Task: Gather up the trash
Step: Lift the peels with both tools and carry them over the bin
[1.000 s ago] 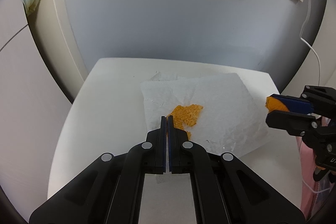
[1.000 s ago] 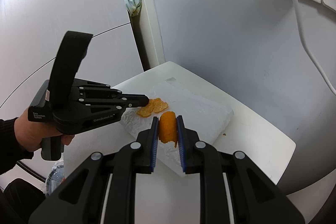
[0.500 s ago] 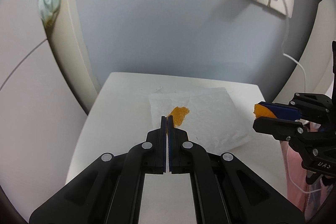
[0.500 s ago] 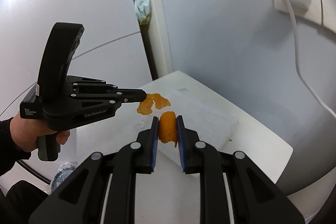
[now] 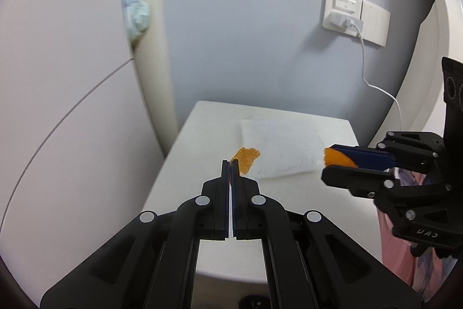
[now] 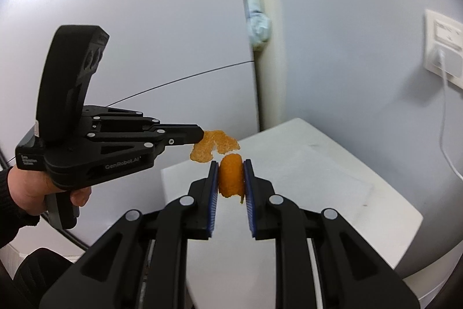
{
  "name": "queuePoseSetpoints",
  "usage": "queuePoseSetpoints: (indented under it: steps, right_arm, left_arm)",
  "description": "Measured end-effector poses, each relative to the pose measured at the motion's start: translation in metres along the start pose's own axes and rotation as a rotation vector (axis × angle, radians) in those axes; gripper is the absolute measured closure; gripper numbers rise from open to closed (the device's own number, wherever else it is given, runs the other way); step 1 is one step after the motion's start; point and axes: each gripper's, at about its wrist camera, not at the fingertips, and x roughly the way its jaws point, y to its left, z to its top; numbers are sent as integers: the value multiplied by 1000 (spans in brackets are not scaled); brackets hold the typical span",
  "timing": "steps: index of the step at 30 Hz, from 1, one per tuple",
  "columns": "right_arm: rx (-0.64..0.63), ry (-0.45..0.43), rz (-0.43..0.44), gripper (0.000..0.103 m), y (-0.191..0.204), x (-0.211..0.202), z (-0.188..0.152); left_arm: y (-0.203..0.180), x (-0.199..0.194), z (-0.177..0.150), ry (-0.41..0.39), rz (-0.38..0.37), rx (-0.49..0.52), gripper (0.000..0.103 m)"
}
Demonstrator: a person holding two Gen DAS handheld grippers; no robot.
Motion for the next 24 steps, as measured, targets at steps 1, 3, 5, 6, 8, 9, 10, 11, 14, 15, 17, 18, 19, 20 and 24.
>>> queuePoseSetpoints:
  steps: [1, 3, 5, 6, 8, 9, 10, 11, 14, 15, 17, 18, 19, 20, 24]
  right_arm:
    - [-9, 1, 14, 85, 11, 1, 0]
    - [-23, 3, 27, 85, 25, 2, 0]
    - [-42, 4, 45, 85, 43, 3, 0]
    - [-53, 6, 56, 85, 53, 4, 0]
    - [-69, 9, 70, 85, 69, 5, -1]
    - [-78, 10, 77, 85, 77, 5, -2]
    - [-91, 12, 88, 85, 89, 5, -3]
    - [-98, 13, 95, 85, 97, 4, -5]
    - [-124, 18, 126, 85, 123, 3, -9]
    - [-133, 19, 135, 85, 132, 4, -10]
    - [-149, 23, 158, 85, 151, 7, -13]
    - [-155, 27, 170, 85, 161, 9, -15]
    - [-159, 30, 178, 85, 168, 11, -17]
    - [-166, 35, 189, 85, 177, 13, -19]
    - [-183, 59, 227, 85, 204, 18, -32]
  left_arm:
    - [4, -8, -3, -4, 9, -7, 103]
    - [12, -28, -13, -13, 32, -21, 103]
    - [22, -45, -23, -22, 60, -36, 103]
    - [27, -56, -30, -26, 70, -51, 103]
    - [37, -72, -43, -32, 89, -72, 103]
    - [42, -82, -50, -34, 100, -81, 103]
    - [45, -89, -56, -35, 110, -89, 103]
    - [48, -97, -62, -36, 119, -95, 103]
    - [57, -121, -83, -38, 148, -115, 103]
    - [59, -131, -91, -39, 161, -121, 103]
    - [64, -144, -103, -39, 178, -135, 103]
    - [67, -153, -111, -39, 188, -146, 103]
    - [69, -159, -117, -38, 196, -153, 103]
    - [72, -165, -125, -37, 204, -161, 103]
    - [84, -186, -157, -29, 240, -214, 103]
